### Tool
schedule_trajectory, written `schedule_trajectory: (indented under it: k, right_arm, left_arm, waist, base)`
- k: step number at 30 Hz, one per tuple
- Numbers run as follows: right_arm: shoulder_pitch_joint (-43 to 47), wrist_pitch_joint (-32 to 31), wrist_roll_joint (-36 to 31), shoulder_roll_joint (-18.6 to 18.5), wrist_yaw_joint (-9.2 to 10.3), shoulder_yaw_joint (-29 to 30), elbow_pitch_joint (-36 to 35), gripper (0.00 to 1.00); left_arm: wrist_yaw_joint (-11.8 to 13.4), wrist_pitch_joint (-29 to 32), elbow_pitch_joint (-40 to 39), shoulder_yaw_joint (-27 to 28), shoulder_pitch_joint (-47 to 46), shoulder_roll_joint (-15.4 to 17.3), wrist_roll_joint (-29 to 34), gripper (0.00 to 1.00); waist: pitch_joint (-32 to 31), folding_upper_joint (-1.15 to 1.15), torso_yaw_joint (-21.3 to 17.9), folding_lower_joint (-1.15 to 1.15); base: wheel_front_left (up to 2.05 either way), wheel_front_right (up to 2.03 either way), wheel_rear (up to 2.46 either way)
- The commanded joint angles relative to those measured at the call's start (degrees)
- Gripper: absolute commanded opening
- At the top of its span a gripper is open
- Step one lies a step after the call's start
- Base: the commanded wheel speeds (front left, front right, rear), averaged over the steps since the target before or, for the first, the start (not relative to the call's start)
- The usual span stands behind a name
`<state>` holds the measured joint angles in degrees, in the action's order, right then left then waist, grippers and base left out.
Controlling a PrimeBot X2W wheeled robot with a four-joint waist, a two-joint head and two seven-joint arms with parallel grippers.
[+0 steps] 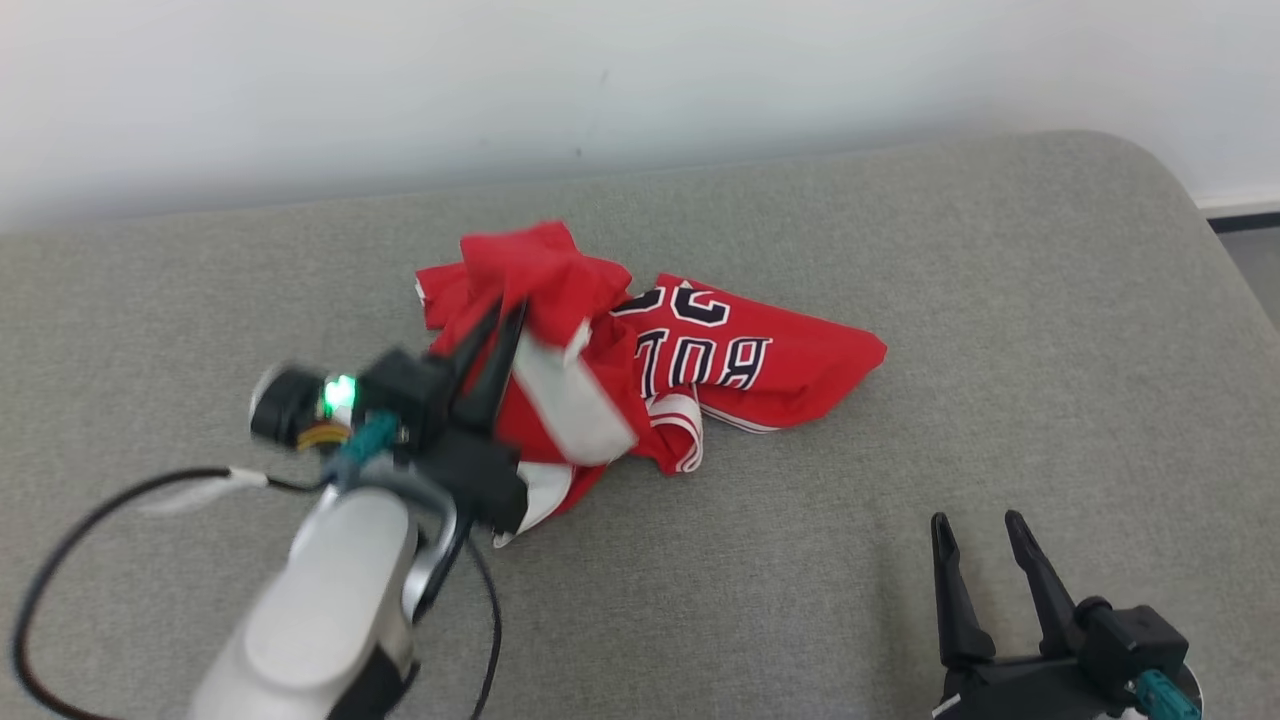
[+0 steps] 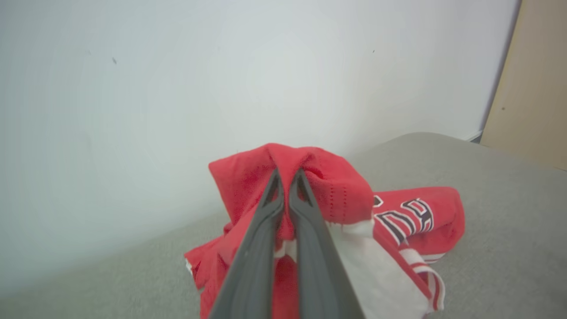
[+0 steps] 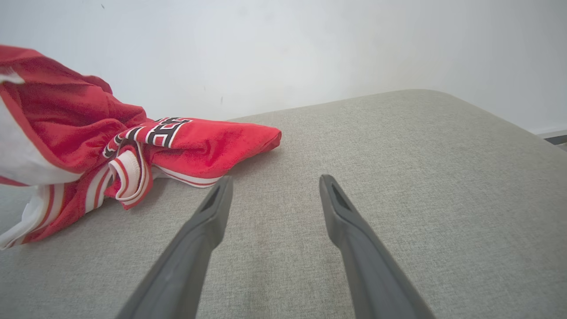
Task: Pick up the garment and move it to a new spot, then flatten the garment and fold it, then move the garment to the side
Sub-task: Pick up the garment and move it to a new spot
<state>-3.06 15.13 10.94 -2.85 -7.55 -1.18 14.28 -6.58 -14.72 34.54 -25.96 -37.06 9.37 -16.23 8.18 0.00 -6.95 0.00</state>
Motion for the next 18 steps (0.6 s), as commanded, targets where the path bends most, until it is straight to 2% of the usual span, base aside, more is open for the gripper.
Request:
schedule_trajectory:
  k: [1, 4, 10, 18]
  right_arm:
    - [1.03, 0.06, 0.25, -0.06, 0.12, 0.02, 0.14, 1.00]
    - [1.41, 0.06, 0.59, -0.09, 0.12, 0.03, 0.27, 1.00]
    - [2.13, 0.06, 1.39, -0.07, 0.12, -0.76, 0.73, 1.00]
    - [2.85, 0.05, 1.70, -0.05, 0.12, -1.60, 0.72, 1.00]
  left_arm:
    - [-0.25, -0.34, -1.41, -0.23, -1.83, 0.25, 0.11, 0.00]
    - [-0.61, 0.66, -6.81, -1.49, -6.40, 1.23, -0.24, 0.00]
    - [-0.84, 6.66, -15.84, -3.89, -16.63, 3.50, -2.64, 0.00]
    - [-0.90, 9.10, -17.47, -3.02, -24.74, 4.96, -6.23, 0.00]
  waist:
    - [-0.89, 0.00, 0.88, 0.00]
    - [-1.96, 0.00, 1.70, 0.00]
    - [-3.77, 0.00, 2.17, 0.00]
    - [-4.59, 0.00, 0.97, 0.00]
  base:
    - [0.00, 0.00, 0.00]
    - [0.00, 0.00, 0.00]
    - [0.00, 0.00, 0.00]
    - [0.00, 0.00, 0.00]
